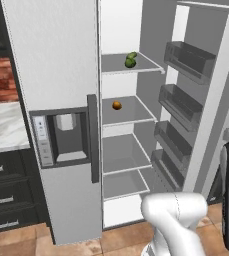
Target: Place the avocado in the correct fridge rack based on whether it is a fruit or vegetable. Finally, close the fridge door.
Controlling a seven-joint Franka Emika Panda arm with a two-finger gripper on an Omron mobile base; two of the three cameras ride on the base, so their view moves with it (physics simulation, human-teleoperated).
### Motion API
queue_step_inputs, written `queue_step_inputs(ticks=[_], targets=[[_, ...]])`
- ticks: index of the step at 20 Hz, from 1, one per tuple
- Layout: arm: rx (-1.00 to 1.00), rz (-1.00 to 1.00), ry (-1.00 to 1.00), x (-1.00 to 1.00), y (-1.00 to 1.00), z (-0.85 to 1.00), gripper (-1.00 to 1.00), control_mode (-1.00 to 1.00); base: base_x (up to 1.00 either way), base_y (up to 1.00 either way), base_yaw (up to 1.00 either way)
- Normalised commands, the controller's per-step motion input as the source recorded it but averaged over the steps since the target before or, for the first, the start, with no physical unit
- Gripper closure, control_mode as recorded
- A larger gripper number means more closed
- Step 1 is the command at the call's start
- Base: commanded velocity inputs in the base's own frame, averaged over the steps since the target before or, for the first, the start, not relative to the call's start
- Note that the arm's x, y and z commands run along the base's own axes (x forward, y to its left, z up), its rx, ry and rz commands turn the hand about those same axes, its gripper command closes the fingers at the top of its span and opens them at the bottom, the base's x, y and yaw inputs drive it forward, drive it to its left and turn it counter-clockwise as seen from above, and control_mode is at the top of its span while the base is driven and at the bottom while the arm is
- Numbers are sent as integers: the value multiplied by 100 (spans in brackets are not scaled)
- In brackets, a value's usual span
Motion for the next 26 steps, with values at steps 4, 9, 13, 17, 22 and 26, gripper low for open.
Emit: queue_step_inputs(ticks=[4, 9, 13, 17, 22, 26], targets=[[27, -8, -20, -16, -84, -3, -100, -100, 0, 0, 0], [32, -1, -21, 0, -79, -6, -100, -100, 0, 0, 0], [29, 0, -15, 0, -77, -9, -100, -100, 0, 0, 0], [29, 0, -13, 7, -67, -10, -100, -100, 0, 0, 0], [25, 1, -1, 36, -31, -1, -100, -100, 0, 0, 0], [16, 9, 0, 69, -2, -28, -100, -100, 0, 0, 0]])
